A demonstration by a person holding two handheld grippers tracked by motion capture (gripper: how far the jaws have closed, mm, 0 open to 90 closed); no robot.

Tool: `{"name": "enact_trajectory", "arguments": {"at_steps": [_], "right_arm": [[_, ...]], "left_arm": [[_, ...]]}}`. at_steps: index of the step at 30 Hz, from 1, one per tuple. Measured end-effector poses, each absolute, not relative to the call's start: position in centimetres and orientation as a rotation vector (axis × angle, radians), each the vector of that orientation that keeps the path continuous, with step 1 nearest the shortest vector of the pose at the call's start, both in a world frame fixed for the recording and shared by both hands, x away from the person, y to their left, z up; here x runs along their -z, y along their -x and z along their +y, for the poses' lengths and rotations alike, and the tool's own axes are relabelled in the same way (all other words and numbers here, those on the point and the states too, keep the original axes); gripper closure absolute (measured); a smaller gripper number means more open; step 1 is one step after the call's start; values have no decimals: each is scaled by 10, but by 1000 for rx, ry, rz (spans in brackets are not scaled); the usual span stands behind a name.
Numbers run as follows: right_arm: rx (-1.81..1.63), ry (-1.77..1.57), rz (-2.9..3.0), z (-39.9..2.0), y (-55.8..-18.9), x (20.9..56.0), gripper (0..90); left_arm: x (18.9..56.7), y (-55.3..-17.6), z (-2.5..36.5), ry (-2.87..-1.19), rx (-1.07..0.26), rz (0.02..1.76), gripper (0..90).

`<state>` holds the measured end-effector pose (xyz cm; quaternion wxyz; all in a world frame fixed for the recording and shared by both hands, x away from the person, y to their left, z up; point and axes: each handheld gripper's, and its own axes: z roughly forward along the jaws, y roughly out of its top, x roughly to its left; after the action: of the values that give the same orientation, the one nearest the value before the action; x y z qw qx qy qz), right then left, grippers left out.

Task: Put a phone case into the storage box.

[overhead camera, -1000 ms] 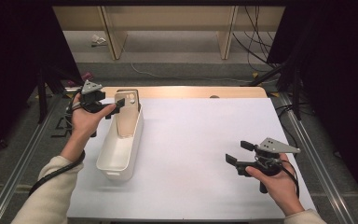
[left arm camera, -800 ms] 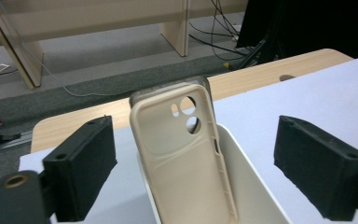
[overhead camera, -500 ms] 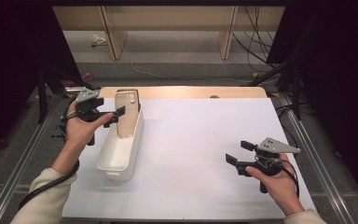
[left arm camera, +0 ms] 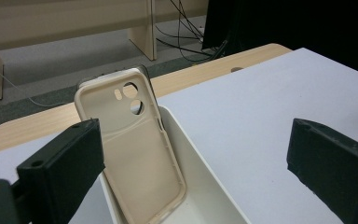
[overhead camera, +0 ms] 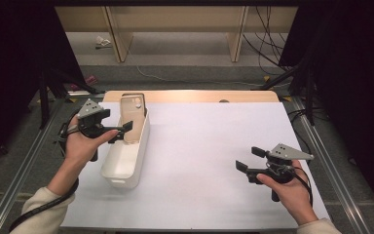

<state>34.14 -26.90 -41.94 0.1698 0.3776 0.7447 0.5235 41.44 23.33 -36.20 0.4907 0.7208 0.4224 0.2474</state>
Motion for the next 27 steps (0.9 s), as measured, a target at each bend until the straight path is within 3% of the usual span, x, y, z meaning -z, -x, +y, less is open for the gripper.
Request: {"name": "enact_trajectory", "arguments": {"at_steps": [27], "right_arm": [[-1486,-1071,2118,-269,-342,419,170]], "left_arm": [[383,-367,213,-1761,-573,863,45]]}}
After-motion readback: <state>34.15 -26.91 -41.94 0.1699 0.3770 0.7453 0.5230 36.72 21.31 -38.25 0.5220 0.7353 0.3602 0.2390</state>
